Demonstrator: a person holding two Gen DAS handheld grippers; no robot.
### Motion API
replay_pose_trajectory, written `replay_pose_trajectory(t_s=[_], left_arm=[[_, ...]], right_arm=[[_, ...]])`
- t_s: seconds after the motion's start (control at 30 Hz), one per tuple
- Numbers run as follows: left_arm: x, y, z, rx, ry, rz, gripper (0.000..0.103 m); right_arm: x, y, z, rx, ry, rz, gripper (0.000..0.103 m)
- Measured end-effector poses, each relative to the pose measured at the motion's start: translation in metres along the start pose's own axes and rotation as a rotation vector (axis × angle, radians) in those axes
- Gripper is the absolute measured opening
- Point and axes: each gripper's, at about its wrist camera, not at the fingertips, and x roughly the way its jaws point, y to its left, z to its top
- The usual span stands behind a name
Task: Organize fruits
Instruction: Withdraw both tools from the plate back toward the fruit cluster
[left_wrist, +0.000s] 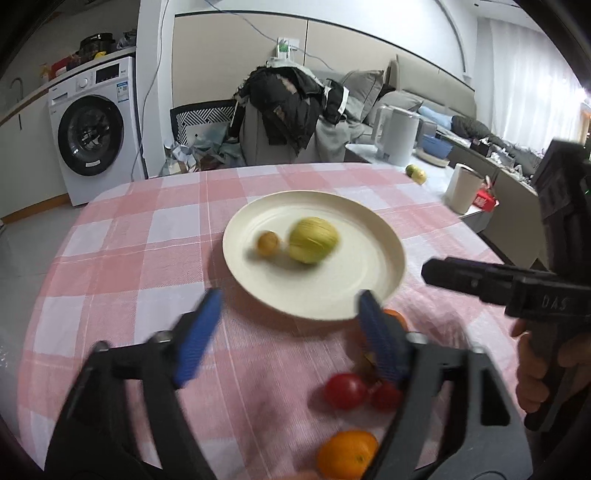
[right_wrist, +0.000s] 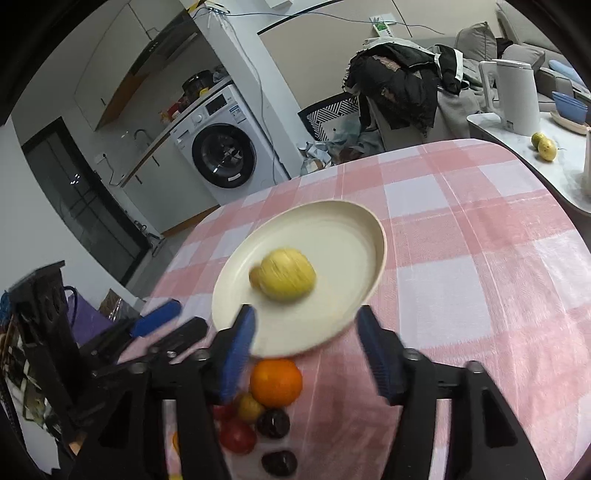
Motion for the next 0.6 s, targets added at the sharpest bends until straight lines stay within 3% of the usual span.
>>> replay_pose_trajectory(t_s=[0.07,0.2,0.27,0.6], left_arm=[[-0.017,-0.001,-0.005,0.005,-0.025,0.002,0.086],[-0.045,0.000,-0.019,0.002,-0.041,0.011,0.102],[-0.058,0.002,-0.026,-0.015,-0.054,0.012,0.102],[-0.093,0.015,-0.051,-0.065,-0.033,0.040,0.102]], right_arm=[[-0.005,0.001,-0.006,-0.012,0.016,-0.009,0.091],[-0.015,0.003,-0.019,-0.001,0.030,0.024,0.100],[-0.021,0.008,-0.025,-0.019,0.025,0.027,0.103],[-0.034,0.038,-0.054,-0.178,0.042,-0.004,0.103]])
